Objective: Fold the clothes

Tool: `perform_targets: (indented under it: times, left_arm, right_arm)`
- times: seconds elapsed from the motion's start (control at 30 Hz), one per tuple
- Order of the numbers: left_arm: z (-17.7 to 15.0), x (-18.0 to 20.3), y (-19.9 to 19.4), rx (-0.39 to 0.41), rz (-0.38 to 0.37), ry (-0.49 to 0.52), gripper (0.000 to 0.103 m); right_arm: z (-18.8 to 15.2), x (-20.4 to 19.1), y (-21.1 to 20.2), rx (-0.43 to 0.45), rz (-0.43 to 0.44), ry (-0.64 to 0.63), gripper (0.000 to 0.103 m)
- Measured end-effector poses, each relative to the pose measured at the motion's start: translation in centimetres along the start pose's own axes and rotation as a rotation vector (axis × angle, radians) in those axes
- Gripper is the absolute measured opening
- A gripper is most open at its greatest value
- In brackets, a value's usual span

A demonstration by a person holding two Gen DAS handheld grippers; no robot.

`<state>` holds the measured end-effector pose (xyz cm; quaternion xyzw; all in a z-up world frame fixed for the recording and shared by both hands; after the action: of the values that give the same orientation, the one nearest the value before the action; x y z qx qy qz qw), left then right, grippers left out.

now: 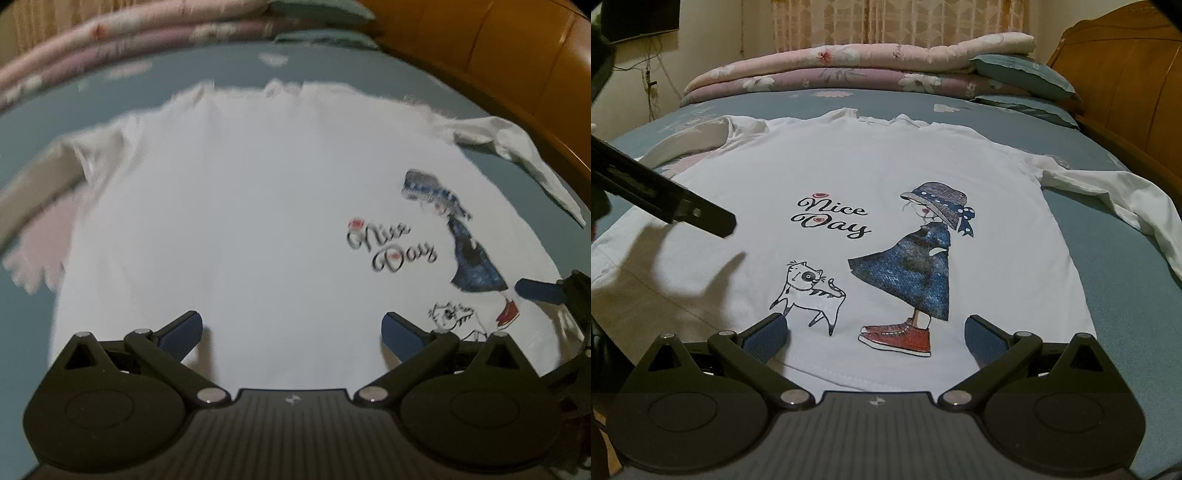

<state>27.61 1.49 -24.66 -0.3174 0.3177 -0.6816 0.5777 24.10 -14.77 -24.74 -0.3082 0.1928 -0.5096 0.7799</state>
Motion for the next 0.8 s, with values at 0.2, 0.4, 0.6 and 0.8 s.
perform_targets:
  times: [0.2, 0.4, 0.6, 0.8]
  left_arm:
    - [-1.3, -0.2, 0.2, 0.071, 0.001, 0.021, 0.102]
    - [-1.1, -0.3, 0.2, 0.075, -0.009, 0.023, 0.102]
    - [0.3, -1.9, -0.4, 0.035, -0.119, -0.099, 0.102]
    - [4.5, -9.4, -3.5, 0.081, -0.127, -0.228, 0.102]
  right_arm:
    - [0.9, 0.6, -0.3, -0.031, 0.039, 0.037, 0.103]
    - [5.2, 3.7, 0.4, 0.02, 0.137, 0.175, 0.103]
    - [5.5, 5.2, 3.5, -0.052, 0.166, 0.367, 0.103]
    - [5.0, 3.5, 3.8, -0.036, 0.086, 0.185, 0.103]
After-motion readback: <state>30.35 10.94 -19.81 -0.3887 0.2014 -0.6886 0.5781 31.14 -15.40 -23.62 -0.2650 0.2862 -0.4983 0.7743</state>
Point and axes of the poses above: each gripper's, at about its wrist camera, not at the fingertips, and y roughly the way its jaws point, x to its right, z to its top, the point moved 10 cm from there along y, roughly the way its jaws point, and after that the axes turned 2 degrees about -x, right-handed, at the moved point
